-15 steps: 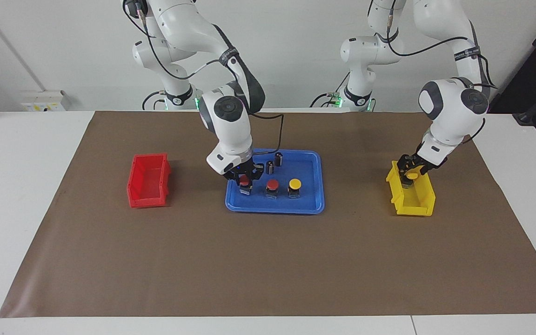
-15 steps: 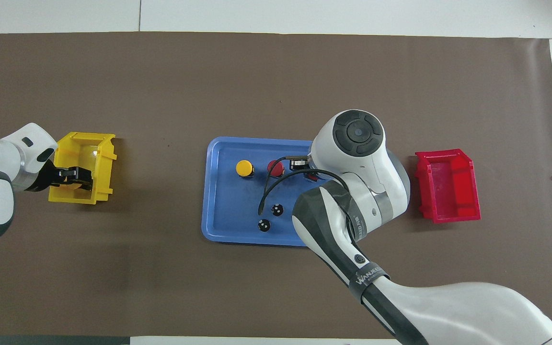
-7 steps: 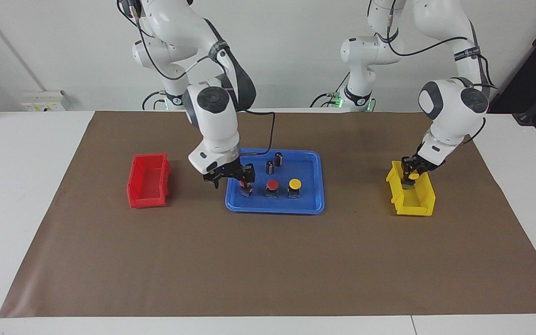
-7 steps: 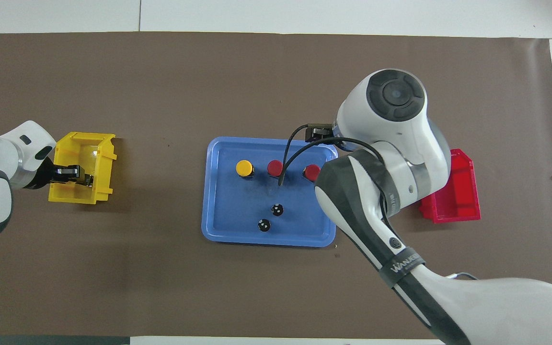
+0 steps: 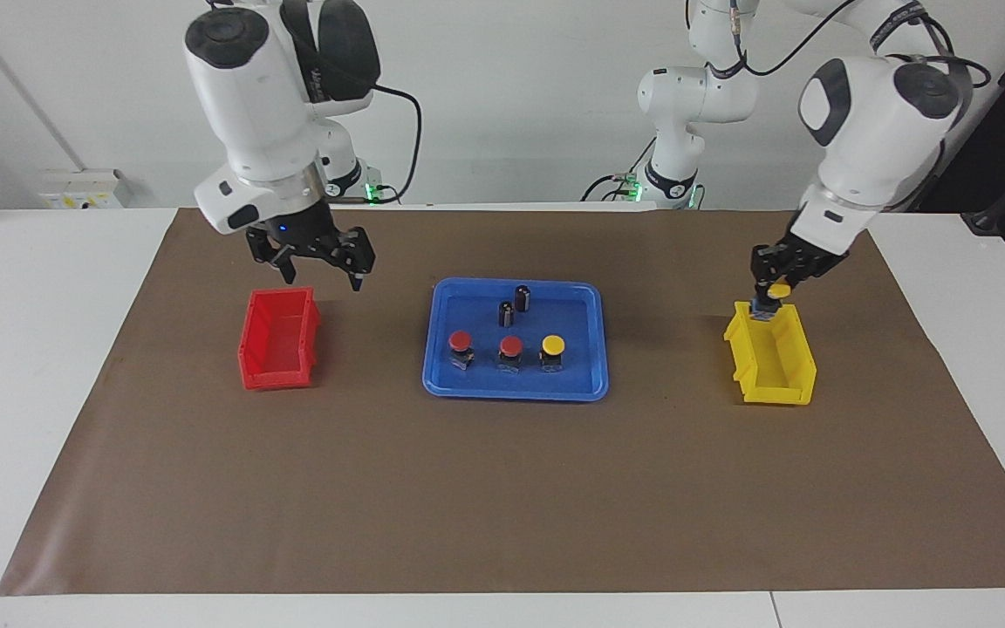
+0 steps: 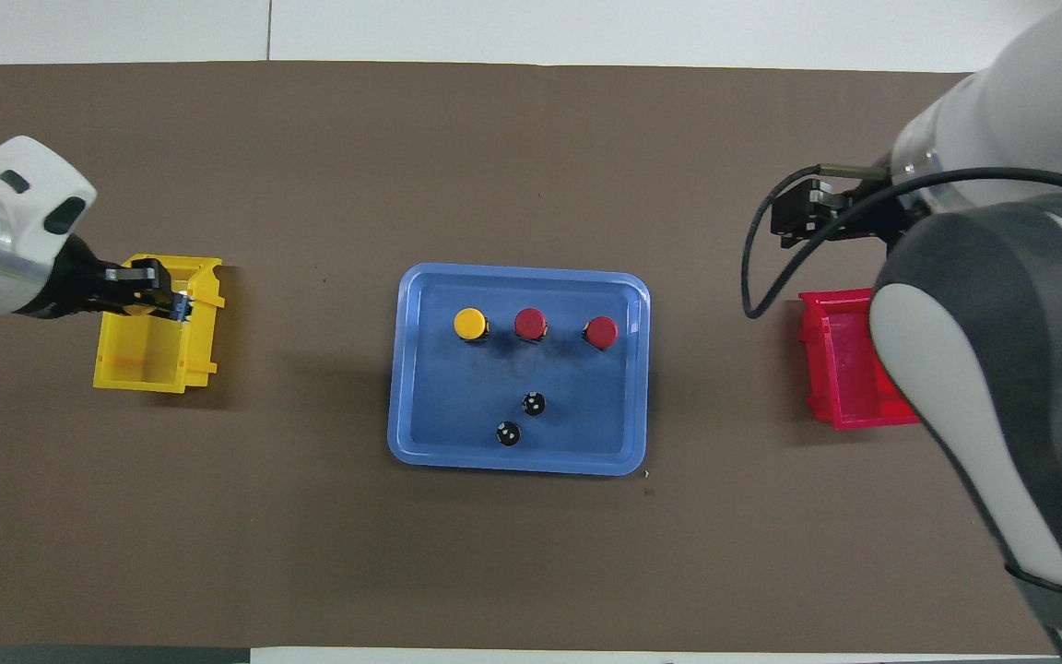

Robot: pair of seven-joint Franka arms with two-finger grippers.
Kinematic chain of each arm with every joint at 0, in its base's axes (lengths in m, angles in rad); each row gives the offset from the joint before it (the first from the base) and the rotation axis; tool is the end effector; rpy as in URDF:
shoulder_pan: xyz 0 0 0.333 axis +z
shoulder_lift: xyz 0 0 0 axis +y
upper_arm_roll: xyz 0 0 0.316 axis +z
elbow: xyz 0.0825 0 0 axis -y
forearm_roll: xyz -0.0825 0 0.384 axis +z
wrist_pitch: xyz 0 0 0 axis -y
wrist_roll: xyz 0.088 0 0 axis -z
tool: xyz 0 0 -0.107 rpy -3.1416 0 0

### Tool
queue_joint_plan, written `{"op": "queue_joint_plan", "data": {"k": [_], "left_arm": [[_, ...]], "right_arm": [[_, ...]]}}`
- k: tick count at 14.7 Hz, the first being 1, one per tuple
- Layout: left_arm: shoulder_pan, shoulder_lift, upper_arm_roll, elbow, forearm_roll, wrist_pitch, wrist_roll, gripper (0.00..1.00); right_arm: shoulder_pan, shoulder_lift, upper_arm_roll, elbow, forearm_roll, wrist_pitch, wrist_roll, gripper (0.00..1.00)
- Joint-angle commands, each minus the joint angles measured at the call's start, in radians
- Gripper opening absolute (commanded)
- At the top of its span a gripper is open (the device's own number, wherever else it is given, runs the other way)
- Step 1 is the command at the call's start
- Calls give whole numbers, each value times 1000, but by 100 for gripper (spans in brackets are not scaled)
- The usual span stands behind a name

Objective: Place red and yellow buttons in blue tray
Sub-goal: 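Place the yellow button in the tray with the left gripper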

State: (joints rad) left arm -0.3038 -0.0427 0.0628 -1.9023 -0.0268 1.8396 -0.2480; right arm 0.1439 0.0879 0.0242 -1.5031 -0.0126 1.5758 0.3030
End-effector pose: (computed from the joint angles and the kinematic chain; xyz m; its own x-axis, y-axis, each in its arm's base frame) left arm 0.5302 -0.1320 0.5132 0.9995 0.0140 -0.0265 0.0146 -0.9996 0.0225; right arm 0.5740 0.0954 0.6070 0.9909 -0.1345 -0.0114 -0.1343 -0.9908 0.0145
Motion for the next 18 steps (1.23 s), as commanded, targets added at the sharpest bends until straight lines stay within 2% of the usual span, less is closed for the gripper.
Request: {"op": "queue_joint_plan", "data": {"k": [1, 3, 5, 7, 12, 18], "left_arm": [[-122, 15, 9, -101, -57, 132, -80, 3], [-190, 24, 9, -144, -117, 232, -112, 3], [-259, 82, 9, -142, -127, 311, -180, 3], [-300, 162, 9, -142, -128, 398, -227, 3], [-316, 176, 9, -138, -154, 426, -231, 2], [-322, 214, 9, -139, -154, 463, -246, 2]], "right_arm": [[-101, -63, 10, -8, 6, -89, -152, 100], [-154, -85, 2, -6, -1, -132, -215, 100], [-196, -85, -4, -9, 0, -126, -283, 100], [-196, -82, -16, -9, -3, -117, -292, 100], [-191, -129, -16, -57, 2, -155, -338, 100], [-190, -114, -15, -55, -6, -152, -338, 100]]}}
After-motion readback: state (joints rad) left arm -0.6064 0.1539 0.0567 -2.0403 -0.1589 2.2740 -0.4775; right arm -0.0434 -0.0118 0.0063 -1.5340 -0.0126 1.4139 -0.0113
